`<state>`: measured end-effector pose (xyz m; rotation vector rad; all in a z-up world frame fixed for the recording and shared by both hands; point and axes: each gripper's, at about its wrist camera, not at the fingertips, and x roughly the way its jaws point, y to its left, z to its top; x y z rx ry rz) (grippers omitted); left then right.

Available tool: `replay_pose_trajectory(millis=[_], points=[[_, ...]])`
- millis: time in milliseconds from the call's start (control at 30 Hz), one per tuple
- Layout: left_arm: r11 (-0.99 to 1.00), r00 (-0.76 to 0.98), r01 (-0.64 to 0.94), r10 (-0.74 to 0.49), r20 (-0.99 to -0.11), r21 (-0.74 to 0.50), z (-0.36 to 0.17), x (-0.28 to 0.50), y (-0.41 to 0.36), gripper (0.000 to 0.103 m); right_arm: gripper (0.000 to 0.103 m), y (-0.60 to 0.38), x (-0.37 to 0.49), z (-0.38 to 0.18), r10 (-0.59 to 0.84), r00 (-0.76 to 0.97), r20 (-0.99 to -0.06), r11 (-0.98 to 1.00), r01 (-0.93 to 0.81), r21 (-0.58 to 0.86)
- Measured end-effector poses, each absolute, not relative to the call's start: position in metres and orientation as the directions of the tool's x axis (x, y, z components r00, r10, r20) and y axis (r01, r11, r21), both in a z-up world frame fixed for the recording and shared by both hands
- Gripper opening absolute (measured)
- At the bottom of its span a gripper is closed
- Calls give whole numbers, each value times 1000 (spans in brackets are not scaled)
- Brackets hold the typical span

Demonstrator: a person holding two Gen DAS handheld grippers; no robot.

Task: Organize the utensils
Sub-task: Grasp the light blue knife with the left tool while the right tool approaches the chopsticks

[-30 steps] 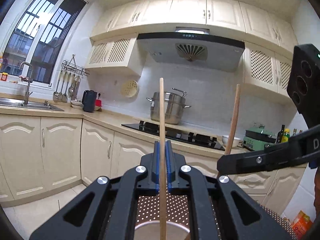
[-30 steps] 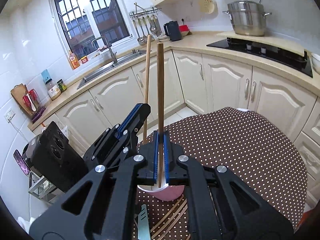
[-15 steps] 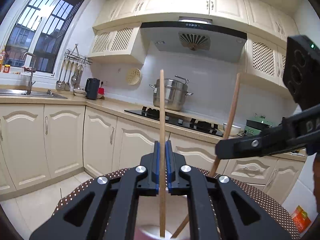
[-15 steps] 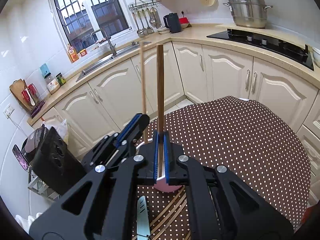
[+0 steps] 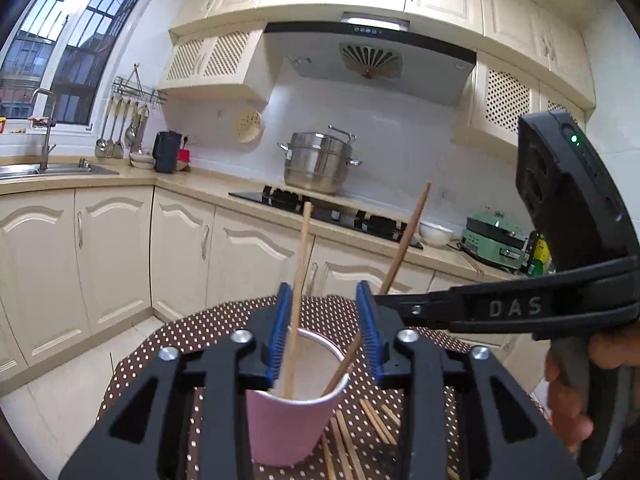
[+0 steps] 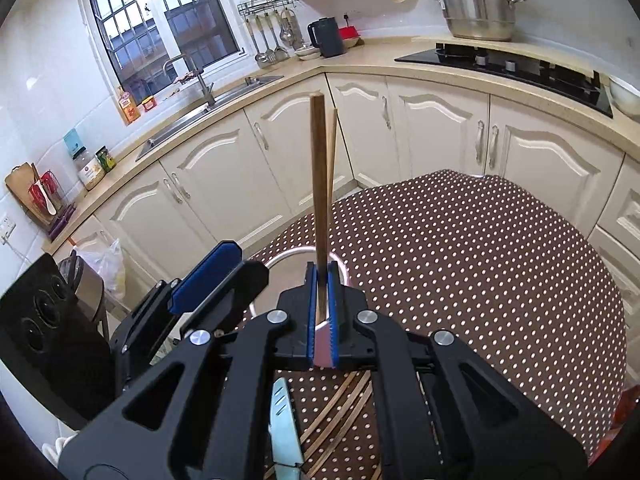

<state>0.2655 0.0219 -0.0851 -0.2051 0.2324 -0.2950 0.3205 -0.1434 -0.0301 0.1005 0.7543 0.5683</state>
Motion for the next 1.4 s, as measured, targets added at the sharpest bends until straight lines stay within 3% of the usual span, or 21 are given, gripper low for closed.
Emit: replay_pose_trajectory(millis=[133,200,267,467,933,1100,1400], points=[[929,910,261,-328,-254,-262,-81,255,25,48,11,-143,312,-30,520,583,-625,847,-445,290],[927,903,253,-329,-277,-276,-79,250,27,52,26,-144,307,-28,515,589,-622,851,-439,289],[928,898,239,-324,-299,-286,-76,243,30,54,50,-148,300,-24,506,610,-610,858,-427,285],[916,866,211,-337,-370,-340,-70,224,43,60,55,-156,285,-19,492,632,-598,868,-404,288],[921,566,15,-328,-757,-389,-126,223,50,60,56,-193,243,-57,428,605,-671,900,-349,260],[909,449,-29,-360,-818,-416,-155,232,33,60,58,-208,232,-78,406,573,-712,909,-333,249],[933,377,-75,-302,-876,-353,-176,249,7,60,59,-232,224,-110,398,524,-753,913,-302,273]])
